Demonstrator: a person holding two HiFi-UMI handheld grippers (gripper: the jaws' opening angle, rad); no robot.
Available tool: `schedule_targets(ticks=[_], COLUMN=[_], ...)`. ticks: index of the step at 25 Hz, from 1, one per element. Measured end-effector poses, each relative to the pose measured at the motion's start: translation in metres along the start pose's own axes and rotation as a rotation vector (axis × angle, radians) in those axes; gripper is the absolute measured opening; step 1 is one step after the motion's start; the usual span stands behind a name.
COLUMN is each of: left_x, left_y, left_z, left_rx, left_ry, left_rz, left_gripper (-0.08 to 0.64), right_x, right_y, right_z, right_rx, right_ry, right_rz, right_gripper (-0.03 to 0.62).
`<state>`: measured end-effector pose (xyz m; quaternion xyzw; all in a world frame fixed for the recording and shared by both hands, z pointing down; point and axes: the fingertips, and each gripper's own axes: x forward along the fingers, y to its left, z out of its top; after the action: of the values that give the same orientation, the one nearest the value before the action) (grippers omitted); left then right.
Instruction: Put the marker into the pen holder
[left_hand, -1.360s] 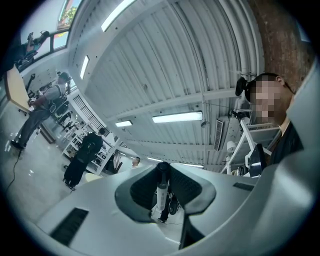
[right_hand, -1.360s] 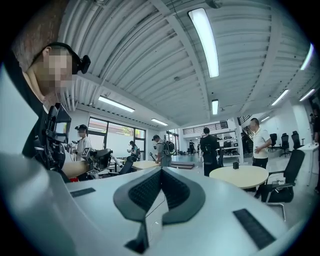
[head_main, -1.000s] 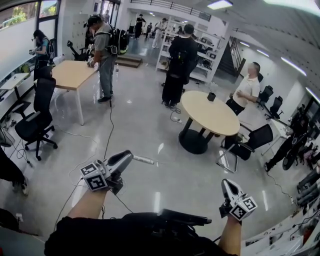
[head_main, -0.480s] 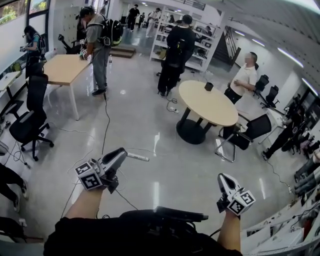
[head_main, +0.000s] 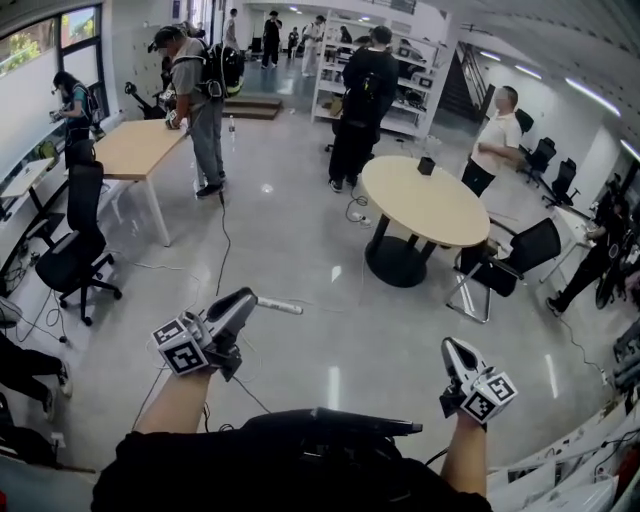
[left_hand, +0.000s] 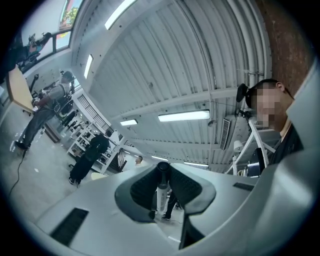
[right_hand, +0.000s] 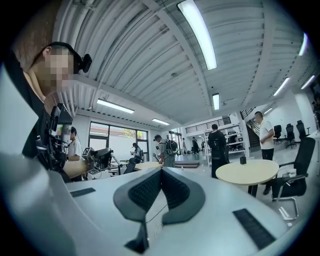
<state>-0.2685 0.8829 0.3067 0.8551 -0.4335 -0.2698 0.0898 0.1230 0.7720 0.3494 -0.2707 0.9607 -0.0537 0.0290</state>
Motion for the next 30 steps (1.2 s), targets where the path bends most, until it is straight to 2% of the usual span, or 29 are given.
schedule_targets(ticks=[8,16,23,30], left_x=[0.103,0.184,0.247,0.294], left_y=[-0.056,-0.090,-0.080,-0.020], left_z=[-0.061,-0.121,-0.142,-0.145], left_rx=[0.007,-0.007,-0.038,-0.103], left_ry=[-0.002,0.080,0.131,0.138], left_rz=[-0.009,-0.043,-0.118,-0.223], left_gripper=[0.072,0.072,0.072,0.072], right_x=[-0.064,-0.128,-0.155,-0.126], right_y=[-0.104,-0.179,-0.216,-0.239], right_z=[0.022,0.008,-0.002,0.017], right_rx=[-0.028,0.003,0.032,-0.017], right_ry=[-0.026,-0.049,-0.023,-0.008], right_rz=[0.016,-0.034,-0.128,-0.237], right_gripper=[0.003,0.003,0.003,0.003])
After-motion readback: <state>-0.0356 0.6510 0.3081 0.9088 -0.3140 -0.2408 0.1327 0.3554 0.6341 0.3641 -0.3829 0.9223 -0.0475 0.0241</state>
